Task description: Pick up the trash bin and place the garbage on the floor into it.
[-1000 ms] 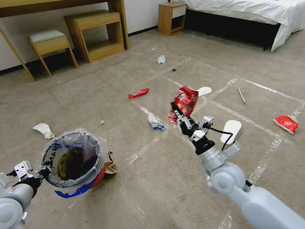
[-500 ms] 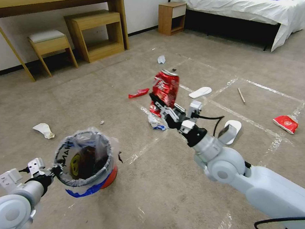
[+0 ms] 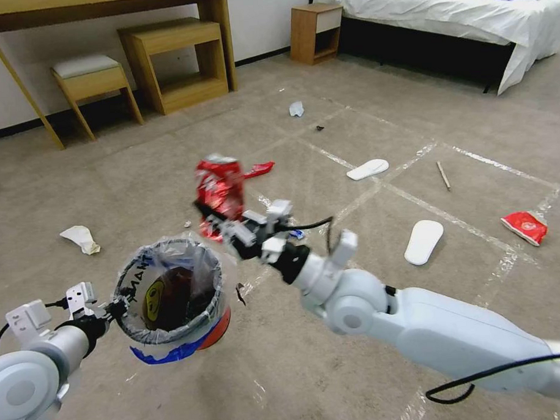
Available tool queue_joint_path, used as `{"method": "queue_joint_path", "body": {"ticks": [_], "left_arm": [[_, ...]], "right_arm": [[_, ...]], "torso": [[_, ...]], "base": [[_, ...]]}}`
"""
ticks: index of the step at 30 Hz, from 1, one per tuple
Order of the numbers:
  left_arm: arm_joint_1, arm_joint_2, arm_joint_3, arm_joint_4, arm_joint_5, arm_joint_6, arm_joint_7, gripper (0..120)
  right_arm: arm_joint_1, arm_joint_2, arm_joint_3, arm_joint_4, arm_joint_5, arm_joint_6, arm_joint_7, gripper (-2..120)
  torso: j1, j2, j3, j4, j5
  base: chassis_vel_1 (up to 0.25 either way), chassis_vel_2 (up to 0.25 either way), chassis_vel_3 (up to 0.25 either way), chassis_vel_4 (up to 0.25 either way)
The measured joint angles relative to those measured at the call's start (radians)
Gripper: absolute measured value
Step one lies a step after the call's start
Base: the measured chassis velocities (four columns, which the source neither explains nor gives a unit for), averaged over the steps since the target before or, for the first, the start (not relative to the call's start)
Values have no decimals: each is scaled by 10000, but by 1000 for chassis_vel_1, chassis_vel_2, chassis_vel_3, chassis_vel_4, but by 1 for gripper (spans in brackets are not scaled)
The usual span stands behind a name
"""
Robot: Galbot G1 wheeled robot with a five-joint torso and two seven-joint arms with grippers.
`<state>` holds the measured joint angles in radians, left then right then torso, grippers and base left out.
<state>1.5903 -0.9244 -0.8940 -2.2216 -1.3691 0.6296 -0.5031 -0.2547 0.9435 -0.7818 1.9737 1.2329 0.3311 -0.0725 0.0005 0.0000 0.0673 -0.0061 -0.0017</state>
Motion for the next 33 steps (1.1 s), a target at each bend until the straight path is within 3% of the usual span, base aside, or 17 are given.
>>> {"method": "queue_joint_path", "body": {"ticks": [7,33], "left_arm": [[81,47,-30,-223,-54,1,-34,1],[410,8,-314,-1015,-194,-52,-133,1]], "right_arm": [[720,789,-1213,-683,93,-97,66,8],[901,2343,-2248,-2129,-518,-162,139,8]], "torso": [[0,0,0,-1,2],[-1,0,0,-1,3]], "base": [[0,0,0,0],[0,0,0,0]]}}
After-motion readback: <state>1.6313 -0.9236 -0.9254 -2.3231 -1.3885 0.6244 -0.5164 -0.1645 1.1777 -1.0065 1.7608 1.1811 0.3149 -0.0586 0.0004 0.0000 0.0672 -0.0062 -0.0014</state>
